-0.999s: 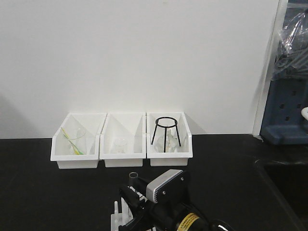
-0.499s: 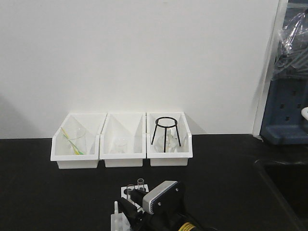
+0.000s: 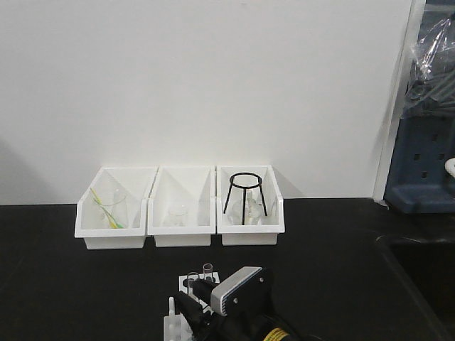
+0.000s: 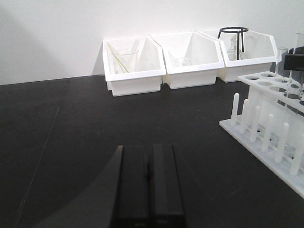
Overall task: Flip and reinsert test tube from rack
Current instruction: 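Open the right gripper and release the tube in the rack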
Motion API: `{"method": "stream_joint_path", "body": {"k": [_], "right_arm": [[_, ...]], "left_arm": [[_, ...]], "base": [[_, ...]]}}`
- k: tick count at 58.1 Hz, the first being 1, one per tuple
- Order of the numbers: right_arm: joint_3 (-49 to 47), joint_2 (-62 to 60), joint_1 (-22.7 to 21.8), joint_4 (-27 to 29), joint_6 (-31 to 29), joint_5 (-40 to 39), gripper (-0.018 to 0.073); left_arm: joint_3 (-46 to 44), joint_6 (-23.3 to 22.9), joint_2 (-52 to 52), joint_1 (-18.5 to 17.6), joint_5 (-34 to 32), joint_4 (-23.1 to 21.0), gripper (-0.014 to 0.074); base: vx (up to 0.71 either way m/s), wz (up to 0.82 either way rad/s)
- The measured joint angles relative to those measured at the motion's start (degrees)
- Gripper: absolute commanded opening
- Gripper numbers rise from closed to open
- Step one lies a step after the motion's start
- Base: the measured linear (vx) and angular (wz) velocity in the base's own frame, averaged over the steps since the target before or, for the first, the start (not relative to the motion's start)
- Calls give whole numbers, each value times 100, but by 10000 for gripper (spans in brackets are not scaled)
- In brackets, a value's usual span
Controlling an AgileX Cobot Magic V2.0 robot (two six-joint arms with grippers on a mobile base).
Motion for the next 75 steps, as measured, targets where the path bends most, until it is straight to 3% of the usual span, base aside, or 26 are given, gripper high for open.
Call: {"method": "stream_joint_path", "body": {"k": [6,14,29,45,49,56,75], "right_arm": [[0,0,0,0,0,0,399],[0,-9,0,0,0,-68,490],[0,-627,0,0,0,113,498],[0,-1887,0,0,0,1932,338],[11,-2135,0,0,0,2246,243],[17,-2593,0,0,6,2755,-18],[84,-4529,0,34,79,5063,-11]], "left_arm": [[0,0,0,0,0,0,-7],[0,0,0,0,0,0,-7],[0,0,0,0,0,0,-7],[0,0,0,0,0,0,-7],[0,0,0,0,0,0,-7],[0,0,0,0,0,0,-7],[0,0,0,0,0,0,-7]], "base": [[0,0],[0,0],[0,0],[0,0],[0,0],[0,0],[0,0]]}}
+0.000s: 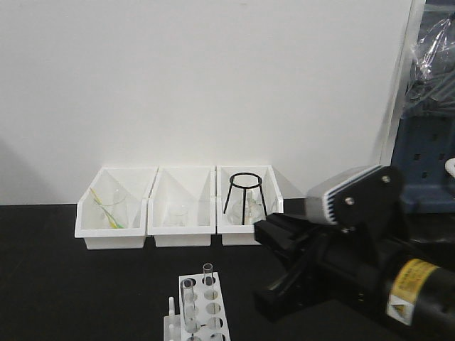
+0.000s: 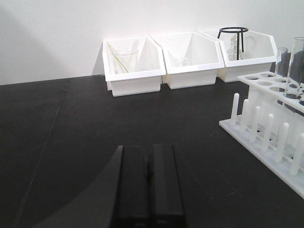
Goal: Flip and reinsert test tube from rack
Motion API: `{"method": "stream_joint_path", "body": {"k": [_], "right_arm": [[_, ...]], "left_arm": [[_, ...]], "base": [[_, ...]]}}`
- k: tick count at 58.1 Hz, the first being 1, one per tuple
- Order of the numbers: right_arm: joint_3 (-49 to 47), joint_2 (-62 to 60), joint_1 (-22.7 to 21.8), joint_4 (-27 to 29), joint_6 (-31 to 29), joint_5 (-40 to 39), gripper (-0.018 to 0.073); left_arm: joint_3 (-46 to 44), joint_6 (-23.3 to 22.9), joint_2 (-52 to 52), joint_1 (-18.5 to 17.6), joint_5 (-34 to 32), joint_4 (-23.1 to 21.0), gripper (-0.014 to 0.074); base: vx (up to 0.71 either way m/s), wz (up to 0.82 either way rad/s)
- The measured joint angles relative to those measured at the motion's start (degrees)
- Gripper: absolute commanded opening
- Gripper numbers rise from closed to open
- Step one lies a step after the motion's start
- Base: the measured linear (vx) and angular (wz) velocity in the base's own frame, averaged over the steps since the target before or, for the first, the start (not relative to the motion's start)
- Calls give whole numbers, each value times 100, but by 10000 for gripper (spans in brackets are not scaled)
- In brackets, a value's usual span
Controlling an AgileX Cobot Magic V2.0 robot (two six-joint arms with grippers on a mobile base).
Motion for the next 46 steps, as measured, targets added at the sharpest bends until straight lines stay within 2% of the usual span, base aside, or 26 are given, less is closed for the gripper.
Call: {"method": "stream_joint_path", "body": {"k": [7,24,46], "right_arm": [[467,-926,0,17,14,448,-11],[1793,-2525,0,28,32,657,-11],[2242,-2944,0,28,32,790,-11]], "left_arm": [[0,0,0,0,0,0,-7],[0,0,0,0,0,0,-7],[0,0,0,0,0,0,-7]], "base": [[0,0],[0,0],[0,0]]}}
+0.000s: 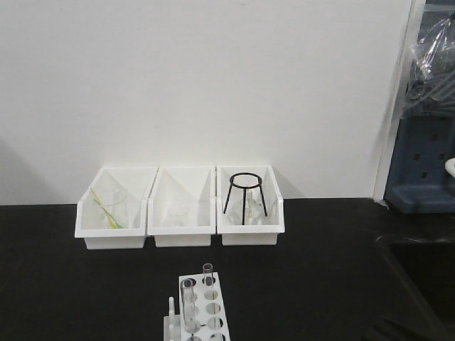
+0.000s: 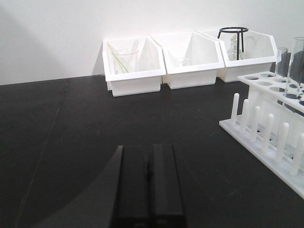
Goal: Flip and reinsert test tube from rack
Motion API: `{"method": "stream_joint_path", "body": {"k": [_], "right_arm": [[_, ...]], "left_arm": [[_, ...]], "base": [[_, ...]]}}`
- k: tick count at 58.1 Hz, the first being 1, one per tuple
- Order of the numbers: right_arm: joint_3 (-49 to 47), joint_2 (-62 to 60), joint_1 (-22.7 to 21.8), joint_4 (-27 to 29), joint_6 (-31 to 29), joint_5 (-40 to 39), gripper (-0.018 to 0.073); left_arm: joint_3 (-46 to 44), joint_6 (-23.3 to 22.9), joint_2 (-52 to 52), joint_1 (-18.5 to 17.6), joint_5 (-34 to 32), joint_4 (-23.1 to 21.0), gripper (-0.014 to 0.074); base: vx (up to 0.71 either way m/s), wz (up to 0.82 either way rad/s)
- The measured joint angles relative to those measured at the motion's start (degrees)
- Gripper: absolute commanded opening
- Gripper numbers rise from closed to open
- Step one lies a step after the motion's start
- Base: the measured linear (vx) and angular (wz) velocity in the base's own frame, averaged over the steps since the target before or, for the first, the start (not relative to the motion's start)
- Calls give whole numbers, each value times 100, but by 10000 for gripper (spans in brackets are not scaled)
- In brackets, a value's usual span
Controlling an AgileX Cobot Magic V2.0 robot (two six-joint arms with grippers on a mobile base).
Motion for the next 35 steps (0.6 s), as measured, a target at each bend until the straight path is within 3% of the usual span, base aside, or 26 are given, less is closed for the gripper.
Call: {"method": "stream_joint_path", "body": {"k": [10,17,25,35], "right_arm": [[481,-506,-218,77,-153,-90,-11],[1276,-1146,-1104,550,-211,-419,-11],[2128,-2001,-2148,704,-218,-578,-11],[2784,-3129,-2865,740,-223,-472,-11]], "left_arm": [[0,0,0,0,0,0,-7],[0,0,0,0,0,0,-7],[0,0,0,0,0,0,-7],[0,0,0,0,0,0,-7]], "base": [[0,0],[0,0],[0,0],[0,0]]}}
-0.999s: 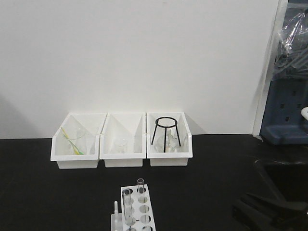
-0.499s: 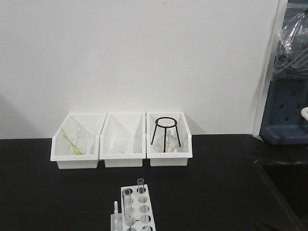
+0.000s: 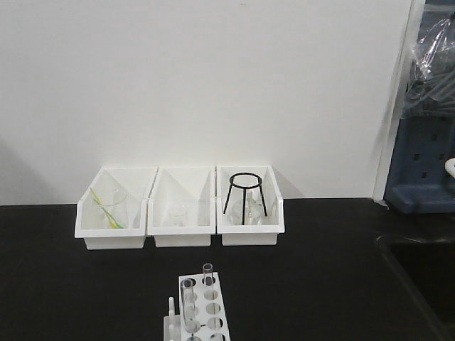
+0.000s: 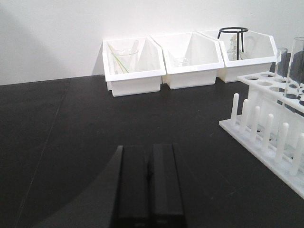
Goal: Flip and reinsert test tube from rack
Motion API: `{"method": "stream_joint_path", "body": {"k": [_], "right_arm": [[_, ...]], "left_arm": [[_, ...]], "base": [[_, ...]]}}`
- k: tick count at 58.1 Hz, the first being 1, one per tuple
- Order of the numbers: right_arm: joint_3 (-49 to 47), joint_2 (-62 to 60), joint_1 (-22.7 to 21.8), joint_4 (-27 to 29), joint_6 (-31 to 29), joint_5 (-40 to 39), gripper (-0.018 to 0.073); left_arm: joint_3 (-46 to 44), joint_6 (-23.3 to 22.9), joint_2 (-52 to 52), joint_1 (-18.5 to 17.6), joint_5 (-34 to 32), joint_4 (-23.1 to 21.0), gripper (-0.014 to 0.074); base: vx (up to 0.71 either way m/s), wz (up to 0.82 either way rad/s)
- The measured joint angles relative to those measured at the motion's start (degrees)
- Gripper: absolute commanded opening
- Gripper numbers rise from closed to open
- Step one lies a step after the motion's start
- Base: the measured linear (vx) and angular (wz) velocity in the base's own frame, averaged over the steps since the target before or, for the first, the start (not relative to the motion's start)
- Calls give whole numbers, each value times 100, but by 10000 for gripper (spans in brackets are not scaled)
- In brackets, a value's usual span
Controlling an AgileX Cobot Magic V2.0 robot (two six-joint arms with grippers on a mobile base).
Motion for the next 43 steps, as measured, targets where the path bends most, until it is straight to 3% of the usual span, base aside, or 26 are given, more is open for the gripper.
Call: {"method": "stream_joint_path", "body": {"k": [9,43], "right_arm": [[16,-614,-257,0,0,342,-11],[20,-640,-265,-5,0,506,-11]], "left_arm": [[0,0,0,0,-7,0,-7],[0,0,0,0,32,0,-7]], "base": [[0,0],[0,0]]}}
